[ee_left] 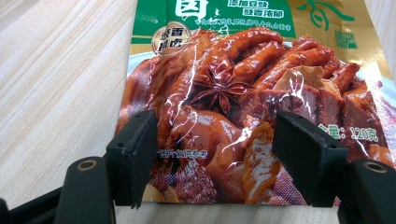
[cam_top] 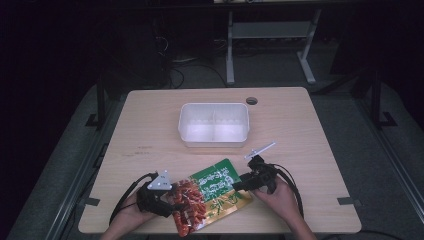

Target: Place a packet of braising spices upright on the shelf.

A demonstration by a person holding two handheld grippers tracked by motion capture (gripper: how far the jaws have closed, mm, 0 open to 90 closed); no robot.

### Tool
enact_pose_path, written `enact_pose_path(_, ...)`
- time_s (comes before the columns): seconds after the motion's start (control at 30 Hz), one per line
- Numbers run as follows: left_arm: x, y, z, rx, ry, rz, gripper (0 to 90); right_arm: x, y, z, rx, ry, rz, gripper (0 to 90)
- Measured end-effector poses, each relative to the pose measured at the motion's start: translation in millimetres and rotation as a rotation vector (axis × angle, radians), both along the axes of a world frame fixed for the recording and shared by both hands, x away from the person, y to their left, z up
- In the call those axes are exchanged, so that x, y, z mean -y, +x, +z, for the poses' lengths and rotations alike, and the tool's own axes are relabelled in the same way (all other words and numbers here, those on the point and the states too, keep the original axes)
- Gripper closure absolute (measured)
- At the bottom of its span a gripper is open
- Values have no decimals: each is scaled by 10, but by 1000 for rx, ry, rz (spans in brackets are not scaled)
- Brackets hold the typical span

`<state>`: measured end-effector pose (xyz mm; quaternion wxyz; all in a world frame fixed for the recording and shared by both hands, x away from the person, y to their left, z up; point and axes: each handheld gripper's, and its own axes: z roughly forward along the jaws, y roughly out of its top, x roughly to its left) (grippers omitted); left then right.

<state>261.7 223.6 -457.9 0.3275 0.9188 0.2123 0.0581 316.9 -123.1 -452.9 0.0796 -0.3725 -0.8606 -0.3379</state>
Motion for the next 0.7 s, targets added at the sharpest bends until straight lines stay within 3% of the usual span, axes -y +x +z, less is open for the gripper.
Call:
enact_pose_path(0.13, 1, 1, -1, -2, 0, 1, 306, 16, -5, 7, 3, 15, -2, 474)
enact_pose_path(0.27, 3, 2, -4, -7, -4, 6, 306, 87, 1, 33, -14, 101, -6, 499)
enact_pose_path(0.33, 3, 2, -6, -6, -4, 6, 306, 104, 1, 38, -19, 116, -6, 517)
enact_pose_path(0.6, 4, 1, -6, -7, -4, 7, 306, 112, 9, 15, -29, 106, -8, 542)
enact_pose_path(0.67, 5, 2, -8, -8, -4, 7, 305, 159, 16, 9, -64, 200, 9, 600)
enact_pose_path(0.7, 4, 3, -8, -7, -4, 7, 305, 159, 16, 9, -64, 200, 9, 600)
